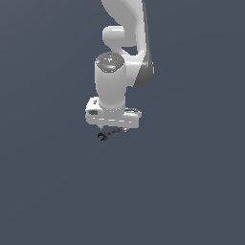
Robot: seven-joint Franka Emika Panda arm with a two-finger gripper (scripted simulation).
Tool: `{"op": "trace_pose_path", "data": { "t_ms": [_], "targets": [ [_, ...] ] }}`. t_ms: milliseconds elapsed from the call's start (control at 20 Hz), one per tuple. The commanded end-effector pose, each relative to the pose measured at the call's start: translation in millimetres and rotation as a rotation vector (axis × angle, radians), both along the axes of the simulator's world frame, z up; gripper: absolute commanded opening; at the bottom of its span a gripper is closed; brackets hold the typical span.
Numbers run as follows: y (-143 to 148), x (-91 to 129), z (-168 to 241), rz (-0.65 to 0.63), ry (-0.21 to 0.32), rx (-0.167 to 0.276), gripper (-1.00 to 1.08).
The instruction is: Pick up the object and move it to a goal position.
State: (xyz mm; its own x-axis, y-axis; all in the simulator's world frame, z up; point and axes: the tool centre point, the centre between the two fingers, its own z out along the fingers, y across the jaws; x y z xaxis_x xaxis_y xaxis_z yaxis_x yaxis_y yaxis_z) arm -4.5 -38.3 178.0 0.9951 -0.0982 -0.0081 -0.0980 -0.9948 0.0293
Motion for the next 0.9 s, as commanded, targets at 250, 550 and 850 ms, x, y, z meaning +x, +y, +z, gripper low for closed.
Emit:
{"op": "trace_pose_path", "data": {
  "t_ms": [250,550,850],
  "targets": [
    [1.5,-7.6,-14.9,-0.114,-0.003,0.009,1.00],
    [3.0,-18.7,-34.2,-0.269,-0.005,0.020,1.00],
    [3.3,-33.0,-55.6,-0.453,-0.008,0.028,1.00]
  ]
}}
